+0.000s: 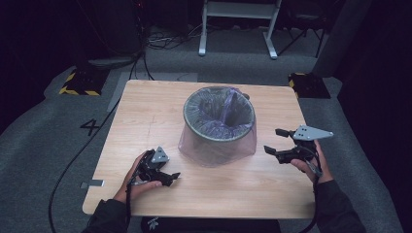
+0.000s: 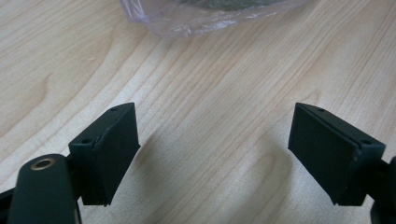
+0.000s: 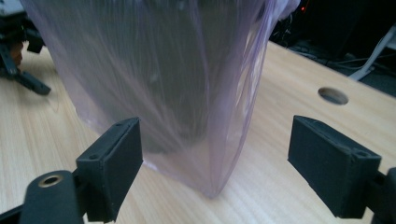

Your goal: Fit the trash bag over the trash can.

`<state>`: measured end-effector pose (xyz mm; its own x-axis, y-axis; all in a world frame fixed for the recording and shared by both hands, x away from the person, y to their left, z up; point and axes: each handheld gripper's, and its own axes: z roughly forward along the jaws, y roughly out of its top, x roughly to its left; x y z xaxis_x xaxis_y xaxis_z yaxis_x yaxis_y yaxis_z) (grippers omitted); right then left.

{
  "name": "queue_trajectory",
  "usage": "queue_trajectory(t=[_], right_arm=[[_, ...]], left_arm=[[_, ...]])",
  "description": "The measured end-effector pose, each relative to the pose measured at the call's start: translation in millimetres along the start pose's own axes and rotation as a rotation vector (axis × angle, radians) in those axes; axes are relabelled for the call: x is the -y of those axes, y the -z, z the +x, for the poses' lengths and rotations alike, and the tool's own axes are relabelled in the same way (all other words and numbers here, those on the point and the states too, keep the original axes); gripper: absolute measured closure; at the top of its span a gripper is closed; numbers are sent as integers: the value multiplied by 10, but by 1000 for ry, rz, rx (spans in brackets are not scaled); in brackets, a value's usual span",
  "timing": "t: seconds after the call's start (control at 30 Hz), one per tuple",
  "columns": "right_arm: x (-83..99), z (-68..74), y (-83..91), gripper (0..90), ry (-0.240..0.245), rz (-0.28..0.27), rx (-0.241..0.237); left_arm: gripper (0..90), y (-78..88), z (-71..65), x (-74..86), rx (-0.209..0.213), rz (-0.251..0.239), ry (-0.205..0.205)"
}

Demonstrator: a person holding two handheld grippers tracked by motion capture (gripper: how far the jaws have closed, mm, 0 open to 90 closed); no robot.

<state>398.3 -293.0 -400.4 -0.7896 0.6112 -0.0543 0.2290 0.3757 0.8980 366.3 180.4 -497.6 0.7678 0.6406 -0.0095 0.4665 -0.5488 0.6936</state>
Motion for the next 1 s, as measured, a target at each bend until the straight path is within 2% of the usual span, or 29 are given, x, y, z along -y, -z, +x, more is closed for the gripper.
queue_trajectory(t=[0.17, 0.33, 0.63, 0.7, 1.0], right_arm=[[-168, 11, 8, 177, 29, -18, 16], [-318, 2, -23, 187, 43, -16, 32], [-652, 23, -64, 177, 72, -18, 22], [-718, 20, -64, 176, 72, -38, 23], [-892, 16, -151, 174, 97, -34, 43]], left_arm=[[148, -31, 16, 3, -1, 12, -7], [143, -54, 42, 17, 4, -13, -5], [118, -71, 50, 14, 5, -19, -5], [118, -71, 50, 13, 4, -18, -5], [117, -71, 49, 14, 3, -19, -6]])
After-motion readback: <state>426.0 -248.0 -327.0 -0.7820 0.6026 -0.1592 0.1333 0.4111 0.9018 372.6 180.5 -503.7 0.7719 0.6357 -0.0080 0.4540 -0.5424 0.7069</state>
